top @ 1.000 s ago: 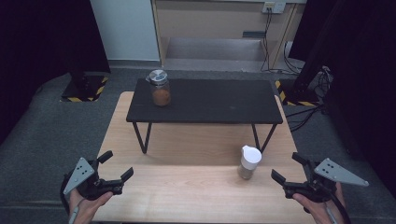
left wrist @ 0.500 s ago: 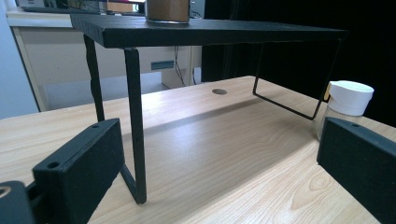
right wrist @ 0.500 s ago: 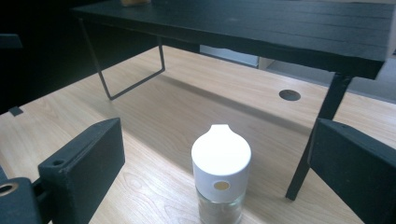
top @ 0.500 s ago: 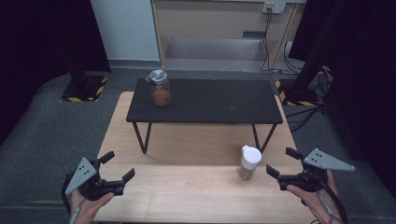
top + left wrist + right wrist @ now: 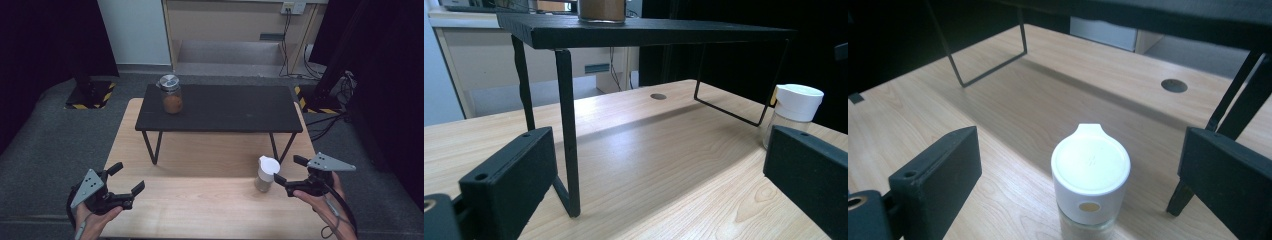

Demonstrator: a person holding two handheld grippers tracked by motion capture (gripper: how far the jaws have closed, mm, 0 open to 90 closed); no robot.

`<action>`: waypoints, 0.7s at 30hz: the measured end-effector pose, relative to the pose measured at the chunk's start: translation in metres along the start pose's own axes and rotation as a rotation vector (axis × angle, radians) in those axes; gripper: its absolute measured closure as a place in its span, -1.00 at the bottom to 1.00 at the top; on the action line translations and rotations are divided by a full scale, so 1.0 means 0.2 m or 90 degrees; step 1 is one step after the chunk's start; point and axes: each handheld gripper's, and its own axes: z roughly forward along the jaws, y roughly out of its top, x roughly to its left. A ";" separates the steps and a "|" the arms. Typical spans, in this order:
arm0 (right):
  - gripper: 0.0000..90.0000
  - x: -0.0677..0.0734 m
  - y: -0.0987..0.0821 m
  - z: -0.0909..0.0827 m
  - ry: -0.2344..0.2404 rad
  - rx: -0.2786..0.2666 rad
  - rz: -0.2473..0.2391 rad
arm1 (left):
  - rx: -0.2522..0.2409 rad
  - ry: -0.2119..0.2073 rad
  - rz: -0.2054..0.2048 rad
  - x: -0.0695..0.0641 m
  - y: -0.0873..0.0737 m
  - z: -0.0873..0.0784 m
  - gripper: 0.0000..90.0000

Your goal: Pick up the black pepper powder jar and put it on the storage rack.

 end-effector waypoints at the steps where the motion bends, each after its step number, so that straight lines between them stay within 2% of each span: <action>1: -0.91 0.00 0.00 0.02 0.001 0.004 0.001 | 0.000 0.000 0.000 0.00 0.00 0.00 -1.00; 15: -0.91 -0.02 -0.05 0.21 -0.011 0.045 0.025 | 0.009 -0.003 0.006 0.00 0.00 0.01 -1.00; 21: -0.87 0.00 -0.06 0.28 -0.015 0.069 0.016 | 0.009 -0.003 0.006 0.00 0.00 0.01 -1.00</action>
